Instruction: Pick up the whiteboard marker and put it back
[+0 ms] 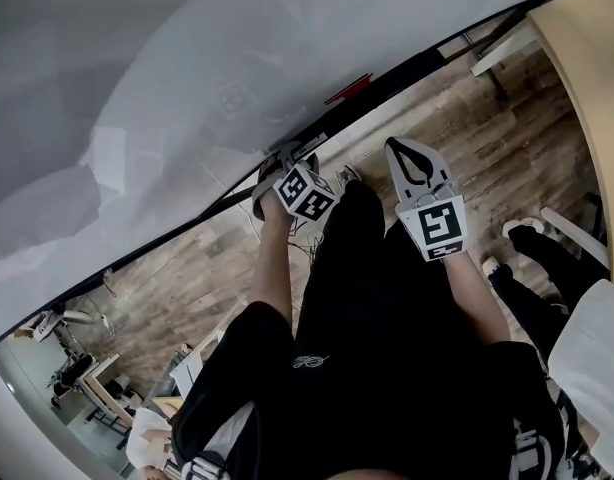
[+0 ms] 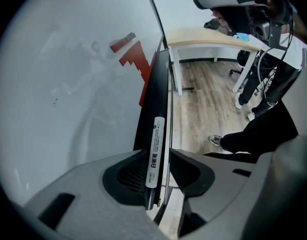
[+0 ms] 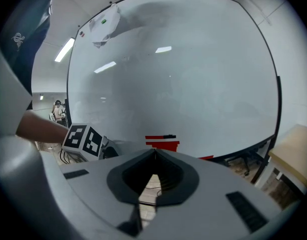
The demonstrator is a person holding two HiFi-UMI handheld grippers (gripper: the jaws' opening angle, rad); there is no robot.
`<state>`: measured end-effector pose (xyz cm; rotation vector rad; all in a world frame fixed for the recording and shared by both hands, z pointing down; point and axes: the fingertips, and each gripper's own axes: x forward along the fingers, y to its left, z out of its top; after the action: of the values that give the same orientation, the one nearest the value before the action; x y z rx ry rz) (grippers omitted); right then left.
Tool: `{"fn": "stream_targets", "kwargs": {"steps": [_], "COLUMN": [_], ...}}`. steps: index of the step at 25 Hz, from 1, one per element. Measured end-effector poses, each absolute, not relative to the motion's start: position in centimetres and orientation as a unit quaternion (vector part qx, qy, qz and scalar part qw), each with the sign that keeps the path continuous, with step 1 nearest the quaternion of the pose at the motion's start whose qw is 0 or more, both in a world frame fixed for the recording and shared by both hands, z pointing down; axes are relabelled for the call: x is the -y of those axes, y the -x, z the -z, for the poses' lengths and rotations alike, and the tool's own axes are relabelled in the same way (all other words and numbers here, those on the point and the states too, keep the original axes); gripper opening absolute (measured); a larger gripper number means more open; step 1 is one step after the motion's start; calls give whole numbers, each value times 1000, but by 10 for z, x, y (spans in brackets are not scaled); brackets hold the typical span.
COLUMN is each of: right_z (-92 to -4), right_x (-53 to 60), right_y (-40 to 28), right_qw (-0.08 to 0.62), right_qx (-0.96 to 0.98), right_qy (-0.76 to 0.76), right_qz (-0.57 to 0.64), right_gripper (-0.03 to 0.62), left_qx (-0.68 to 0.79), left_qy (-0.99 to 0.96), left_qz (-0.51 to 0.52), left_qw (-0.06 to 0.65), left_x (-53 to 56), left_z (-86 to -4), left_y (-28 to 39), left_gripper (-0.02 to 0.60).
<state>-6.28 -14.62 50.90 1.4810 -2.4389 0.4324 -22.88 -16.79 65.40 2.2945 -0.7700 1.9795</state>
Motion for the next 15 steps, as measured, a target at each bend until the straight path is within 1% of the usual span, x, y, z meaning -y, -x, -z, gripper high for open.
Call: {"fn": "stream_targets", "kwargs": {"steps": [11,13,15], "right_z": [-513,-515,-514], "right_x": [141,141,141], "right_y": [44,42,43], "right_qw": [135,136,137], "right_qx": [833,834,835], "right_qy": [-515,-515,-513], "right_qz": [-148,-147,-145], "right_gripper": [2,2,2], "left_qx": [251,253,257], "left_qy": [-723,-722,-720], "left_qz": [-643,-644,-644], "left_qw": [4,0,1], "left_x": [172,172,171], "left_z": [-664,-663,-662], "left_y": [222,221,222], "left_gripper": [121,95,89]}}
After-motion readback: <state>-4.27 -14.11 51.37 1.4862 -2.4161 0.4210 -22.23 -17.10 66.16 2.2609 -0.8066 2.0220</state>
